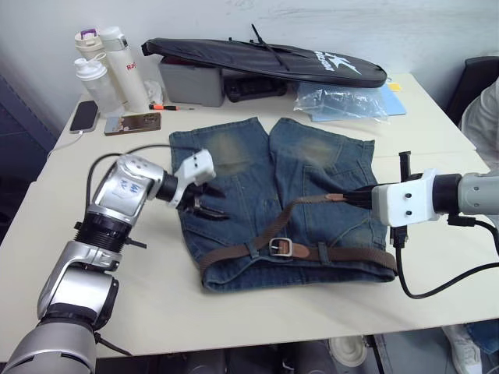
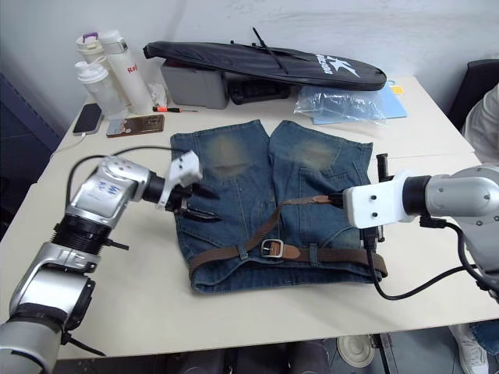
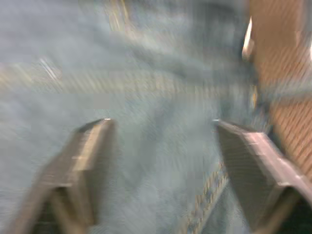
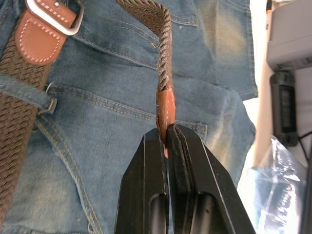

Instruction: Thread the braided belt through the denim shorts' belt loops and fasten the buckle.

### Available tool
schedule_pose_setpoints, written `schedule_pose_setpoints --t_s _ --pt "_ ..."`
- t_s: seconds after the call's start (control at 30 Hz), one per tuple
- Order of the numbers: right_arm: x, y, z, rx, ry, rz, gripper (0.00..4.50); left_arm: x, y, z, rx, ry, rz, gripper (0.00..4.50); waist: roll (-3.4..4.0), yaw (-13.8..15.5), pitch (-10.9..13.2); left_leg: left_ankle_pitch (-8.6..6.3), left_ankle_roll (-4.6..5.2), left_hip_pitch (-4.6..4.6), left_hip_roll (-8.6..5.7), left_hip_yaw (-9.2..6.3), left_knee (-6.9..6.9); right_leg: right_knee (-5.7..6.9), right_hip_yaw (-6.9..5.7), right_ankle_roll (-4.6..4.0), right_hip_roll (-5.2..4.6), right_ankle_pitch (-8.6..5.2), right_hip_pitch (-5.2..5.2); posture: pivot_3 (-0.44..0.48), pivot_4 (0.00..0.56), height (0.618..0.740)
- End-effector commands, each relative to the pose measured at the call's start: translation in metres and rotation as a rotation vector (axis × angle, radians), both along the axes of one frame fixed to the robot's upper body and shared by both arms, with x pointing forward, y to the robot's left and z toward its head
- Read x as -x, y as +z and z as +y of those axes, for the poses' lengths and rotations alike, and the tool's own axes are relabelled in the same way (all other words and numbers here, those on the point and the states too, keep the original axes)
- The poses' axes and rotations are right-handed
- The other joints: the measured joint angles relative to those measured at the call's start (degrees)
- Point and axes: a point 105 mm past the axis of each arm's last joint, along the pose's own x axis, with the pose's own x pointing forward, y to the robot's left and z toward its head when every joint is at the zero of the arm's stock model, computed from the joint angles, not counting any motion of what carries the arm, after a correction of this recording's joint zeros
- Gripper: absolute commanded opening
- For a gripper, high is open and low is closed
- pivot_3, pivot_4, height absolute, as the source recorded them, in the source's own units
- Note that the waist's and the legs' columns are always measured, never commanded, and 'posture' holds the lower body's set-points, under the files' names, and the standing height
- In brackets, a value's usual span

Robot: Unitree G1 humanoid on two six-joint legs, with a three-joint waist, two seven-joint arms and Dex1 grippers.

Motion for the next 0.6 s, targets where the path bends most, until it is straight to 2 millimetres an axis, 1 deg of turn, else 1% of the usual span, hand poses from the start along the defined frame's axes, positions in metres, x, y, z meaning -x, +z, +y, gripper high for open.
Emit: schedule_pose_setpoints --t_s 0.03,0.13,0.2,0.3,0.4,0.5,0.6 --pt "0.001 0.009 0.006 -0.036 -0.006 0.007 0.00 0.019 0.031 -0.035 0.109 -0.066 -0.065 4.38 0.00 0.1 0.0 -0.02 0.02 0.00 -0.05 -0.01 0.00 -0.06 0.00 0.07 -0.03 -0.01 0.04 0.000 0.150 0.642" --pt "-0.001 0.010 0.009 -0.055 -0.022 0.020 0.00 0.024 0.028 -0.059 0.100 -0.058 -0.120 4.38 -0.05 0.0 0.0 -0.06 0.09 0.01 -0.18 -0.03 0.02 -0.24 0.04 0.28 -0.06 0.09 0.20 0.000 0.150 0.642" --pt "-0.001 0.010 0.010 -0.058 -0.029 0.027 0.00 0.017 0.023 -0.069 0.066 -0.008 -0.199 4.38 -0.24 -0.1 0.2 -0.07 0.12 0.03 -0.17 -0.01 0.11 -0.23 0.09 0.33 -0.06 0.12 0.20 0.000 0.150 0.642" --pt "0.001 0.010 0.011 -0.068 -0.037 0.034 0.00 0.009 0.020 -0.082 0.096 0.076 -0.212 4.38 -0.14 0.0 0.3 -0.05 0.15 0.09 -0.15 0.00 0.25 -0.23 0.17 0.32 -0.09 0.11 0.19 0.000 0.150 0.642" --pt "0.002 0.010 0.011 -0.075 -0.051 0.043 0.00 0.013 0.013 -0.095 0.065 0.051 -0.255 4.38 -0.14 0.0 0.3 0.03 0.09 0.14 -0.03 -0.01 0.25 -0.16 0.16 0.25 -0.03 0.15 0.19 0.000 0.150 0.642" --pt "0.003 0.010 0.010 -0.078 -0.060 0.042 0.00 0.016 0.006 -0.102 0.038 0.032 -0.277 4.38 -0.13 -0.2 0.3 0.04 0.07 0.14 0.02 0.04 0.26 -0.13 0.19 0.23 -0.01 0.16 0.14 0.000 0.150 0.642" --pt "0.003 0.010 0.011 -0.082 -0.066 0.039 0.00 0.022 0.005 -0.112 0.048 0.004 -0.269 4.38 -0.12 -0.1 0.3 0.04 0.05 0.13 0.03 0.10 0.25 -0.12 0.23 0.22 0.00 0.16 0.10 0.000 0.150 0.642"
